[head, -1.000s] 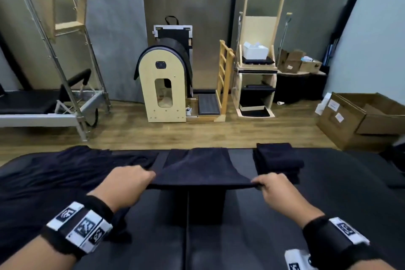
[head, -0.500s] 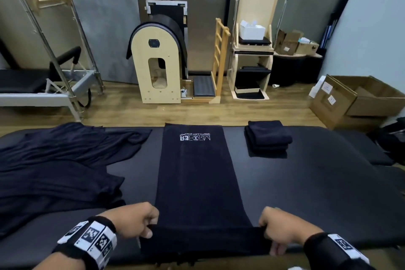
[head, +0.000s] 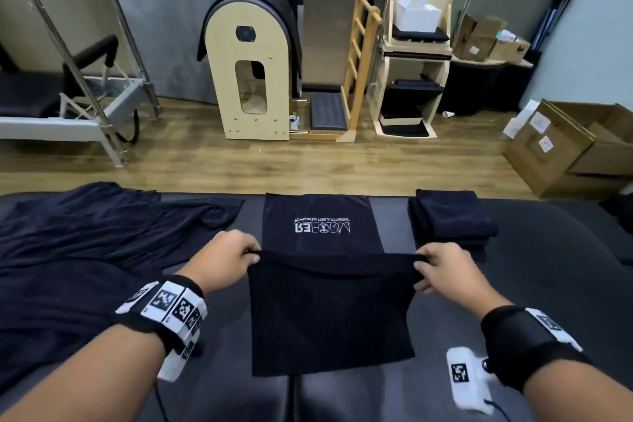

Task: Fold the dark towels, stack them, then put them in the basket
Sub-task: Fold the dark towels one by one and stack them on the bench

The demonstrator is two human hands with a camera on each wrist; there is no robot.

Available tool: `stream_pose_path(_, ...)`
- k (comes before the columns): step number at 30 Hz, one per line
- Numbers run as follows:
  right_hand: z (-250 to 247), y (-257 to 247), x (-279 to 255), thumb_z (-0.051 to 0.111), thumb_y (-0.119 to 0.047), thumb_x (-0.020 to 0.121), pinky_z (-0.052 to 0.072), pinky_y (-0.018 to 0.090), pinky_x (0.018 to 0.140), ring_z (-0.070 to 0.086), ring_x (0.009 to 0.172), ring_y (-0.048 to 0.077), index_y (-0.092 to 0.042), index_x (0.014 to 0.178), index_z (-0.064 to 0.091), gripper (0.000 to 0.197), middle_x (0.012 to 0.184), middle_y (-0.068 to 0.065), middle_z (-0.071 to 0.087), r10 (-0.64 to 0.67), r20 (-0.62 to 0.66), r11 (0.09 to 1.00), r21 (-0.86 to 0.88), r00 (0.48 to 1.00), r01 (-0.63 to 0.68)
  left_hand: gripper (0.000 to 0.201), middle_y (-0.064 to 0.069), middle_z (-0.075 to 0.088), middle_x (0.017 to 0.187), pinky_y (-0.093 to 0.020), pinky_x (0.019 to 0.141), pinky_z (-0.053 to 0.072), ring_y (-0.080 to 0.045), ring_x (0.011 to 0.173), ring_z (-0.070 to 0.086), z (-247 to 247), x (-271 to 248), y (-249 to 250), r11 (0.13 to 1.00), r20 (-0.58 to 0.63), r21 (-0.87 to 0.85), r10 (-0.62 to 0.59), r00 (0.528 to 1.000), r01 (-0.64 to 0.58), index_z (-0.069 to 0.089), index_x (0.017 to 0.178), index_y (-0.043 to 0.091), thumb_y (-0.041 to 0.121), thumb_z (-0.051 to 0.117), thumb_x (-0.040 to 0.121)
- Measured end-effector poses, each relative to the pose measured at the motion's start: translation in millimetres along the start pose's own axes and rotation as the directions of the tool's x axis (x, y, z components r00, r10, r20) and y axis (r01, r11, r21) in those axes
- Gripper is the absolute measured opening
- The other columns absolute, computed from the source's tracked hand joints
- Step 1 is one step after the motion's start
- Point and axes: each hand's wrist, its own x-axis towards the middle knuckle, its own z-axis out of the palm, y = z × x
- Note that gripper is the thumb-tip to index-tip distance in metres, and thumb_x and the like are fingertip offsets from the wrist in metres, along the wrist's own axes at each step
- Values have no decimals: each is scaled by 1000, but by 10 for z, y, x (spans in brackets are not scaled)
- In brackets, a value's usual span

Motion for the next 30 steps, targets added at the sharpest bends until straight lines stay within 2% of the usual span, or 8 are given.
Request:
stream_pose_path(2, -2, -122, 312, 61, -6, 97, 64, 38, 62, 75, 61, 16, -11, 85, 70, 16, 75, 8, 75, 0, -18, 1000, -7, 1000, 0, 16, 13, 66, 73, -26, 65, 44, -6, 72, 61, -95, 320, -92, 1000, -14, -19, -9, 1000, 8, 71, 83, 20, 16, 62, 95)
stream_pose_path(8, 55, -404, 1072, 61, -8, 96, 62, 35, 59, 72, 54, 11, -15, 83, 69, 17, 75, 6, 73, 3, -99, 991, -134, 995, -16, 12, 1, 72, 85, -30, 76, 47, -20, 87, 63, -247, 1115, -322, 999, -53, -24, -43, 998, 42, 75, 89, 16, 16, 63, 92)
stream_pose_path(12, 157, -451, 1581, 65, -10, 92, 59, 33, 79, 74, 70, 14, -21, 80, 70, 17, 75, -4, 73, -43, -90, 966, -257, 995, 19, 14, 3, 70, 79, -32, 73, 50, -19, 82, 64, -237, 1566, -456, 997, -43, -34, -75, 996, 74, 72, 83, 17, 15, 62, 93)
stream_pose_path(15, 234, -436, 1955, 65, -10, 92, 57, 37, 89, 73, 83, 23, -17, 94, 75, 12, 77, -8, 70, -70, -77, 958, -284, 995, 46, 15, 0, 70, 78, -32, 71, 51, -20, 79, 64, -176, 1890, -574, 994, -2, -24, -109, 994, 109, 71, 82, 16, 16, 61, 94)
stream_pose_path(17, 297, -386, 2219, 63, -9, 93, 57, 39, 89, 74, 86, 27, -13, 104, 75, 16, 80, -4, 71, -83, -59, 956, -286, 995, 63, 16, 0, 69, 76, -31, 67, 48, -22, 78, 63, -112, 2097, -652, 991, 17, 0, -131, 991, 131, 68, 80, 19, 17, 61, 94)
stream_pose_path(20, 400, -272, 2636, 61, -10, 95, 58, 40, 87, 74, 84, 29, -10, 103, 76, 17, 90, 6, 76, -105, -8, 941, -325, 994, 97, 14, -1, 69, 77, -32, 69, 49, -24, 80, 63, 0, 2405, -772, 987, 46, 12, -163, 985, 163, 70, 82, 18, 17, 62, 94)
stream_pose_path(25, 615, -88, 3178, 61, -11, 95, 56, 35, 80, 70, 83, 29, -11, 99, 74, 13, 79, 3, 70, -115, 85, 908, -396, 990, 140, 11, -10, 70, 89, -36, 78, 51, -31, 89, 62, 188, 2842, -934, 979, 41, 20, -204, 978, 203, 71, 92, 9, 14, 61, 94)
stream_pose_path(30, 806, 29, 3490, 65, -14, 92, 55, 35, 81, 68, 91, 33, -14, 99, 74, 12, 86, 7, 73, -106, 120, 893, -426, 987, 148, 17, -10, 66, 83, -35, 73, 48, -34, 89, 63, 391, 3095, -1085, 963, 99, 25, -269, 958, 267, 62, 77, 14, 14, 60, 94)
